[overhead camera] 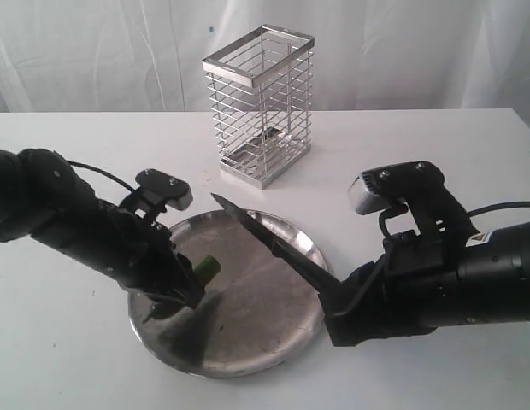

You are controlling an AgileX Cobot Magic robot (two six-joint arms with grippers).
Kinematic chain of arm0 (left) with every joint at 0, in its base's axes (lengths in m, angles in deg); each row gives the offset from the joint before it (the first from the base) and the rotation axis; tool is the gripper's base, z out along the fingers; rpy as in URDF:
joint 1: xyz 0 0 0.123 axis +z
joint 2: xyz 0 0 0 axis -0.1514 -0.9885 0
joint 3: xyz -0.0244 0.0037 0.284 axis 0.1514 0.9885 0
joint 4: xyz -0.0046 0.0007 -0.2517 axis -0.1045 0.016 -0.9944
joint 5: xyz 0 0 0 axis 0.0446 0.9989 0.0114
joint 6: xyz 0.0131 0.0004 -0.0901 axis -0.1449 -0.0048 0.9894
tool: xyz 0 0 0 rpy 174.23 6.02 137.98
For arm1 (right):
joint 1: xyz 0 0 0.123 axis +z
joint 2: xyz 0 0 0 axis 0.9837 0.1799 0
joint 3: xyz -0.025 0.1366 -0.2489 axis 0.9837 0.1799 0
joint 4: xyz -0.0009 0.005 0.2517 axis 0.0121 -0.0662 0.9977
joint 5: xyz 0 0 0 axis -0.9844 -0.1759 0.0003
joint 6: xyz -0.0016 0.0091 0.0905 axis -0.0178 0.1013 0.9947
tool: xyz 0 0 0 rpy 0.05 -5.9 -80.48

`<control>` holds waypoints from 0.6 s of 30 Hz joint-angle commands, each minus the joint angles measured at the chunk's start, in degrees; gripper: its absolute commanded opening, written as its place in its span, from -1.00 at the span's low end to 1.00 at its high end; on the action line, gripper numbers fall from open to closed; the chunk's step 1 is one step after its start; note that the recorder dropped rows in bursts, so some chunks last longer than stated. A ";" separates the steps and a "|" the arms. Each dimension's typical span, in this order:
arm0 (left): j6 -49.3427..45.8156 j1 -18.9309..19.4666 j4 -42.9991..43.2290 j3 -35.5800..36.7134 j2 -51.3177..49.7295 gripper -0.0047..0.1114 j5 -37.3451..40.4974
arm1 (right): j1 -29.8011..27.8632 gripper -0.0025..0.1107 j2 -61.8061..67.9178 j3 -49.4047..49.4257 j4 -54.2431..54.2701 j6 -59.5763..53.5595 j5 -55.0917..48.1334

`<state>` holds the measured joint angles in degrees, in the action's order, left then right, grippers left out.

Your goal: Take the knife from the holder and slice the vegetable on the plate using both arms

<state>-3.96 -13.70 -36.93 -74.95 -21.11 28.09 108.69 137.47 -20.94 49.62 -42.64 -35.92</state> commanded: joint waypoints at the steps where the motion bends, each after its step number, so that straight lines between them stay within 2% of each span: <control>1: 1.35 -3.12 -4.15 0.87 -2.18 -0.57 -2.70 | 0.02 -0.96 -0.54 0.27 -0.72 0.58 -1.11; 6: 1.35 -3.58 -5.75 0.87 -2.68 -0.52 -3.40 | 0.02 -0.96 0.53 0.27 -5.81 2.79 -3.03; 12: 1.35 -3.58 -5.75 0.87 -0.89 0.08 -2.05 | 0.02 -0.96 2.10 0.27 -7.48 3.16 -2.43; 18: 1.14 -3.13 -4.61 0.87 4.94 0.10 -0.47 | 1.11 -0.96 2.86 0.17 -7.82 3.16 -3.52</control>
<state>-2.95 -16.84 -41.91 -74.36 -18.44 26.29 108.96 140.34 -20.94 42.13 -39.48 -39.24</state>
